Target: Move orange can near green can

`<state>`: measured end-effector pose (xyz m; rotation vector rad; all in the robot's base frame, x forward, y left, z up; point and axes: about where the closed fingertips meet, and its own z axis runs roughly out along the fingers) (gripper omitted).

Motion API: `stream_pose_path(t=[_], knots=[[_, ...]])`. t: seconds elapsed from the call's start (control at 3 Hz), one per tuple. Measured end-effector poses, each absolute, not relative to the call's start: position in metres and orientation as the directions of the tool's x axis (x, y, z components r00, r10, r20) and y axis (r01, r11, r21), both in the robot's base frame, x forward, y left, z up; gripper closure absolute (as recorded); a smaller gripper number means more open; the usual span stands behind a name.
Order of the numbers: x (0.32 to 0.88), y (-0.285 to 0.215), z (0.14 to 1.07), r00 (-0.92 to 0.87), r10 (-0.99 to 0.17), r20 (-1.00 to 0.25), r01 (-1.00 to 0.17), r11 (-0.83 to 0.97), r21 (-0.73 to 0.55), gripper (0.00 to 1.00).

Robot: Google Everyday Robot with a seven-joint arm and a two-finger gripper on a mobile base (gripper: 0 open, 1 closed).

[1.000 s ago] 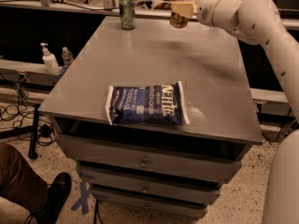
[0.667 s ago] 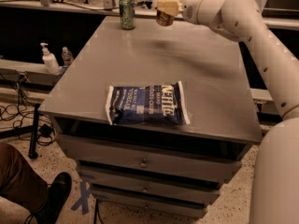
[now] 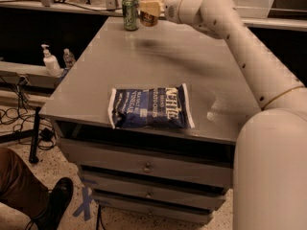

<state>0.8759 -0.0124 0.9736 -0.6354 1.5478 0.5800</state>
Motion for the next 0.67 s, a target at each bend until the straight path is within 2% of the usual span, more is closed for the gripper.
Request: stream_pose_path(t=[0.67], knots=[[0.907,0.018,0.949,-0.039,-0.162,-0.986,-0.7,0.708,-0.088,1.0]])
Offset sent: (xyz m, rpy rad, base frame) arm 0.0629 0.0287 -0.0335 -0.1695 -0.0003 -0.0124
